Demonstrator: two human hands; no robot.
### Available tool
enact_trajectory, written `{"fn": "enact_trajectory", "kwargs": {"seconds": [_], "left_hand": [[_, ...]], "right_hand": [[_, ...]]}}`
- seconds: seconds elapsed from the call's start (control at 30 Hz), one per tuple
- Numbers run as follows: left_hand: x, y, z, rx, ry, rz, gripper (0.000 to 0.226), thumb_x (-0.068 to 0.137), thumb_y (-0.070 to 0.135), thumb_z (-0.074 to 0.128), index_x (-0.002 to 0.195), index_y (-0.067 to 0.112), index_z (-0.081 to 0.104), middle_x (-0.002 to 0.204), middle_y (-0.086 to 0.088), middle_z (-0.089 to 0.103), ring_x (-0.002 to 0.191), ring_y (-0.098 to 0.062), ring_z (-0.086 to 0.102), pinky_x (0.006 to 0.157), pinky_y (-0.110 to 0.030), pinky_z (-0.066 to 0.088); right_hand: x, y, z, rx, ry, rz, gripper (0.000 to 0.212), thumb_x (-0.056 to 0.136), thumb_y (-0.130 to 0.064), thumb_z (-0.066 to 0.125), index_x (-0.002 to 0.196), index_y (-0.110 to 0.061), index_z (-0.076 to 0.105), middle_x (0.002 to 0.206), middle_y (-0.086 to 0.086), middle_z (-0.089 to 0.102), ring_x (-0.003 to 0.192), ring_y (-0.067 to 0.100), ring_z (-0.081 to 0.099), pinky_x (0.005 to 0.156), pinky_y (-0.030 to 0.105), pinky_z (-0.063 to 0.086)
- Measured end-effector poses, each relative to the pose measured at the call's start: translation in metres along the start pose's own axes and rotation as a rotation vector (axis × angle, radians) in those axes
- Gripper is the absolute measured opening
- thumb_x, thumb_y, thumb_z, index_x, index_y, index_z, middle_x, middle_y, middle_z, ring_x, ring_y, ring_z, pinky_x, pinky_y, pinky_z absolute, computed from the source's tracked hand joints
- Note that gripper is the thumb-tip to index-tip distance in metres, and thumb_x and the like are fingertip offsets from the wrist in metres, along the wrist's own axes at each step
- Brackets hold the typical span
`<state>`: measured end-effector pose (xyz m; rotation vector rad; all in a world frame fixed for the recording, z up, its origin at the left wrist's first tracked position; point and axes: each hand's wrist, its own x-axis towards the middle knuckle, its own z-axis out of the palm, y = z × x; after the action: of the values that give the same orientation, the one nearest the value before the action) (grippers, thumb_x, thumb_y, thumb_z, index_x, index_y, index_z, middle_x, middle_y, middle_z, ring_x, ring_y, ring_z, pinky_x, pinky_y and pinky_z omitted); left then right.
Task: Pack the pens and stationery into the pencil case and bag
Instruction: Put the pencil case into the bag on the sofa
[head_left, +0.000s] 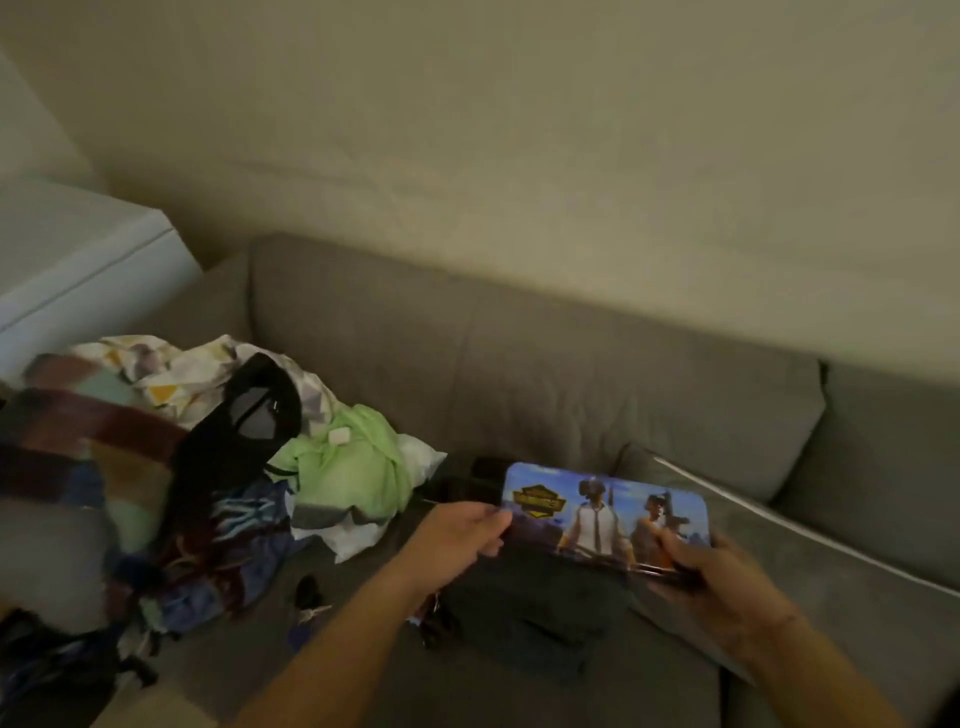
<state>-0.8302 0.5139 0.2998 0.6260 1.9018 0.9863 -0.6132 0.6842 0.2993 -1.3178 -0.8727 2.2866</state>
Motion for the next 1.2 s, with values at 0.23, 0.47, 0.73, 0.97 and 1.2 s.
{"fn": "enact_trajectory", "kwargs": {"seconds": [0.23, 0.47, 0.73, 0.97, 1.2], "left_hand": [[0.106, -0.048, 0.022, 0.733, -0.09, 0.163, 0.026, 0.094, 0.032, 0.049, 0.108, 0.022, 0.068, 0.11, -0.003, 0.067, 0.096, -0.016, 0.062, 0.087, -0.034, 0.05], [0.169, -0.055, 0.044, 0.859, -0.294, 0.157, 0.042, 0.081, 0.026, 0.064, 0.122, 0.029, 0.058, 0.116, -0.003, 0.065, 0.103, -0.024, 0.061, 0.091, -0.043, 0.051], [0.197, -0.071, 0.05, 0.83, -0.208, -0.066, 0.034, 0.092, 0.046, 0.048, 0.112, 0.022, 0.06, 0.113, -0.006, 0.063, 0.102, -0.023, 0.058, 0.089, -0.034, 0.046], [0.212, -0.091, 0.05, 0.717, -0.269, -0.251, 0.046, 0.098, 0.04, 0.042, 0.136, 0.014, 0.046, 0.14, -0.014, 0.048, 0.126, -0.029, 0.047, 0.104, -0.034, 0.034], [0.187, -0.055, 0.021, 0.459, -0.467, -0.277, 0.016, 0.093, 0.03, 0.056, 0.097, 0.018, 0.066, 0.106, -0.004, 0.064, 0.099, -0.02, 0.057, 0.086, -0.029, 0.042]], "right_hand": [[0.034, 0.0, -0.028, -0.25, 0.308, -0.289, 0.104, 0.018, -0.05, 0.094, 0.108, -0.012, 0.062, 0.096, 0.011, 0.073, 0.085, 0.027, 0.071, 0.069, 0.041, 0.059], [0.028, -0.006, -0.005, -1.049, 0.291, -0.774, 0.054, 0.065, 0.0, 0.082, 0.107, -0.021, 0.057, 0.085, -0.021, 0.067, 0.086, -0.013, 0.06, 0.072, 0.0, 0.042], [0.047, 0.021, -0.001, -1.283, 0.344, -0.868, 0.06, 0.063, -0.004, 0.083, 0.111, -0.023, 0.052, 0.085, -0.006, 0.058, 0.082, -0.004, 0.05, 0.076, -0.005, 0.033], [0.052, 0.023, 0.004, -1.297, 0.365, -0.849, 0.053, 0.063, -0.015, 0.072, 0.112, -0.022, 0.053, 0.09, -0.008, 0.058, 0.085, -0.006, 0.049, 0.079, -0.006, 0.031], [0.055, 0.021, 0.006, -1.325, 0.356, -0.866, 0.053, 0.067, -0.008, 0.077, 0.112, -0.022, 0.052, 0.089, -0.009, 0.056, 0.081, -0.004, 0.049, 0.078, -0.006, 0.031]]}}
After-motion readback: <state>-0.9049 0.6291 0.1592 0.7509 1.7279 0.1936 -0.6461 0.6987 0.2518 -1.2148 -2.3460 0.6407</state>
